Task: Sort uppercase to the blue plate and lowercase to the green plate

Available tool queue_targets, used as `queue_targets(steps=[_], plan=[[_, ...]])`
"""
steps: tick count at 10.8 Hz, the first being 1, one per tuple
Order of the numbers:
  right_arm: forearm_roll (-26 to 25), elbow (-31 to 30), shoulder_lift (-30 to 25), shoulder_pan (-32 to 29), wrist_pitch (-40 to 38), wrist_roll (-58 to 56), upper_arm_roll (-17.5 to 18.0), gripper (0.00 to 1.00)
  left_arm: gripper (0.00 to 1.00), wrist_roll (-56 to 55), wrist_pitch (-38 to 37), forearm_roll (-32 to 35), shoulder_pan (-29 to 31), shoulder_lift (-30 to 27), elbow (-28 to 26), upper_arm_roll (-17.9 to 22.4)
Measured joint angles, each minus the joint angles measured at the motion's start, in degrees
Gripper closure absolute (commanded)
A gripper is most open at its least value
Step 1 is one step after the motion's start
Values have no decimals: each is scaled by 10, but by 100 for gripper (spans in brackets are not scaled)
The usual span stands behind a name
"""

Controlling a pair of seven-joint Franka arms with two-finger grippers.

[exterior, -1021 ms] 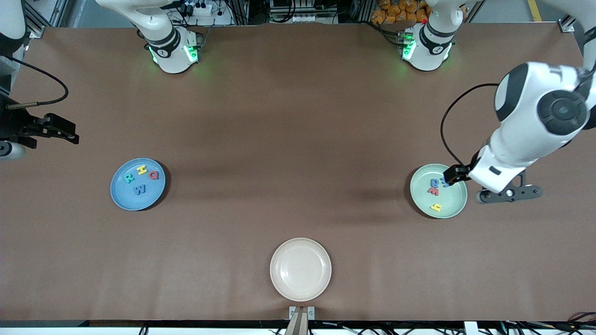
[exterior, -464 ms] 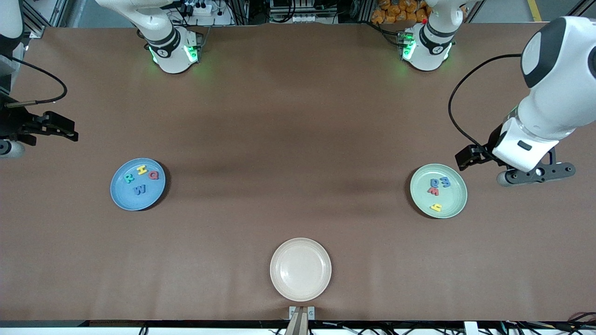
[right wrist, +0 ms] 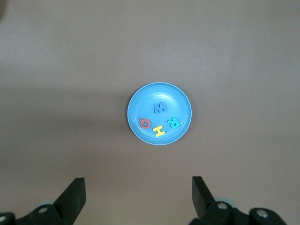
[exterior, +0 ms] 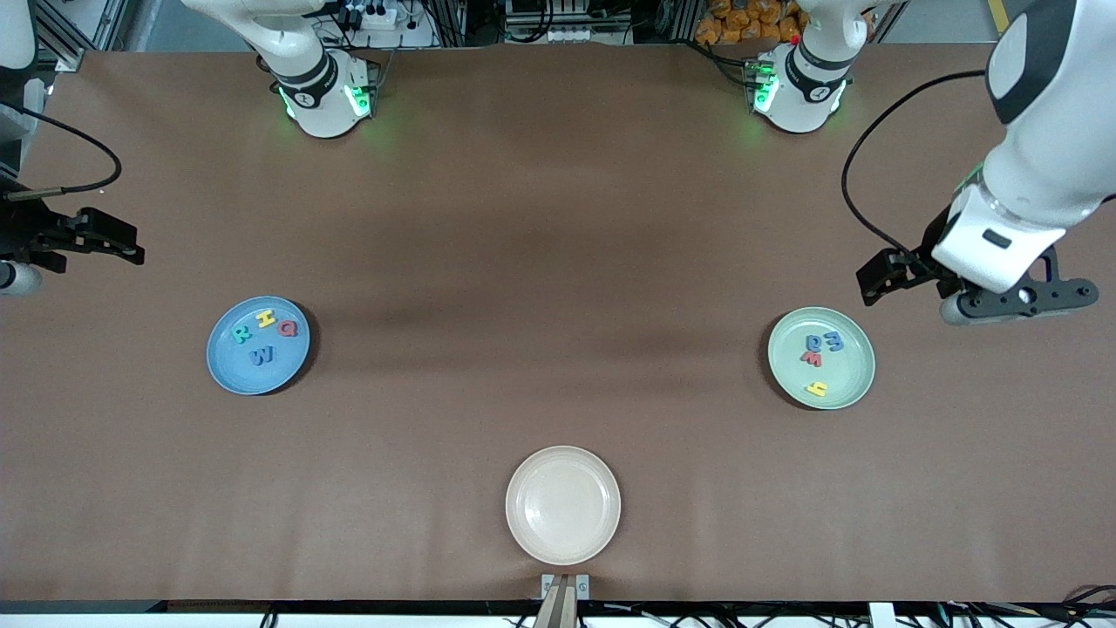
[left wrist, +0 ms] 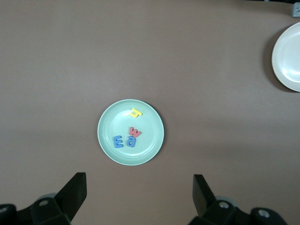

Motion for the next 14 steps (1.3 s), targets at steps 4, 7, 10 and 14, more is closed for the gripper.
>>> queue_targets(steps=[4,7,10,14], plan=[[0,0,0,0,0,0,1,0,0,112,-41,-8,-66,-24,14,87],[0,0,0,0,0,0,2,0,0,137,-64,-65,-72,-28,28,129],[0,0,0,0,0,0,3,0,0,152,-80,-71,-85,-35,28,152],[0,0,0,0,0,0,3,0,0,152,-88,-71,-90,-35,28,157]])
